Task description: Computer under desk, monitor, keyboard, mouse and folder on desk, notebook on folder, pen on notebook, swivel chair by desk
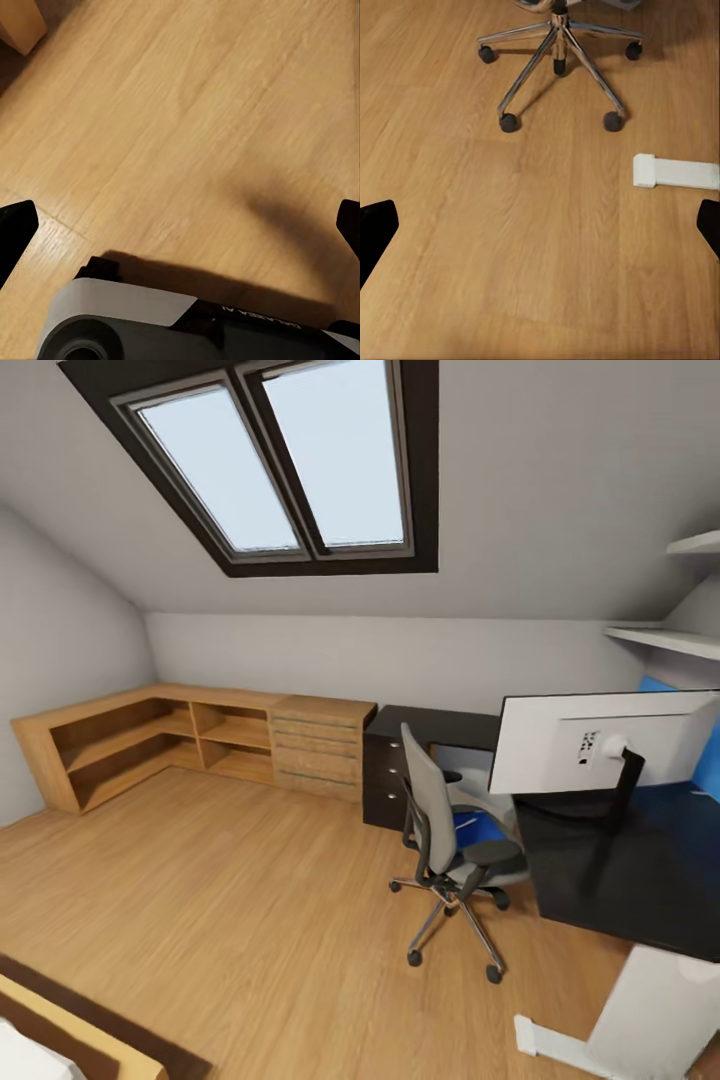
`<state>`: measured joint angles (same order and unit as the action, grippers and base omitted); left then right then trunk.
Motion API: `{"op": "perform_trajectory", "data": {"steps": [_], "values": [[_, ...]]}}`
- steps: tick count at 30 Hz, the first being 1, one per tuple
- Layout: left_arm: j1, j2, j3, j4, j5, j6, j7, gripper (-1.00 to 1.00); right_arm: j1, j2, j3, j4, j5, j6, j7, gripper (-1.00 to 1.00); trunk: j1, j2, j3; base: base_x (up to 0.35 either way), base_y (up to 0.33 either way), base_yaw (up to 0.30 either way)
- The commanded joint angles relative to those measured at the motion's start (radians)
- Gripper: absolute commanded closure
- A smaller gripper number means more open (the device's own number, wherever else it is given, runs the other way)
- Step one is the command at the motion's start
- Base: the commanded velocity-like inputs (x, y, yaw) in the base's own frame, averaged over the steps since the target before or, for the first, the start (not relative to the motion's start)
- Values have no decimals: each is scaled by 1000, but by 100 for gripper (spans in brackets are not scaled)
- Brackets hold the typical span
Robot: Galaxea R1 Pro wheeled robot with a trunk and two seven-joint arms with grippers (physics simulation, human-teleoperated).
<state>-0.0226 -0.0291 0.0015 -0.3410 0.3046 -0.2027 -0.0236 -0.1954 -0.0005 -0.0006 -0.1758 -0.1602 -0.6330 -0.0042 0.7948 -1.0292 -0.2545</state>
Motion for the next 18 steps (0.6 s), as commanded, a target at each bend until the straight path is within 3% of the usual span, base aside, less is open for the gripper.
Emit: {"op": "perform_trajectory", "data": {"steps": [1,11,18], "values": [[0,0,0,0,7,-3,-2,-100,-1,0,1,1,-2,-3,0,-100,0,-1,-1,36,70,-300],[0,0,0,0,8,-3,-4,-100,-1,-1,1,1,-2,-2,0,-100,0,-1,-1,22,24,-300],[0,0,1,0,8,-3,-4,-100,-1,-1,1,1,-2,-2,0,-100,0,-1,-1,216,174,-300]]}}
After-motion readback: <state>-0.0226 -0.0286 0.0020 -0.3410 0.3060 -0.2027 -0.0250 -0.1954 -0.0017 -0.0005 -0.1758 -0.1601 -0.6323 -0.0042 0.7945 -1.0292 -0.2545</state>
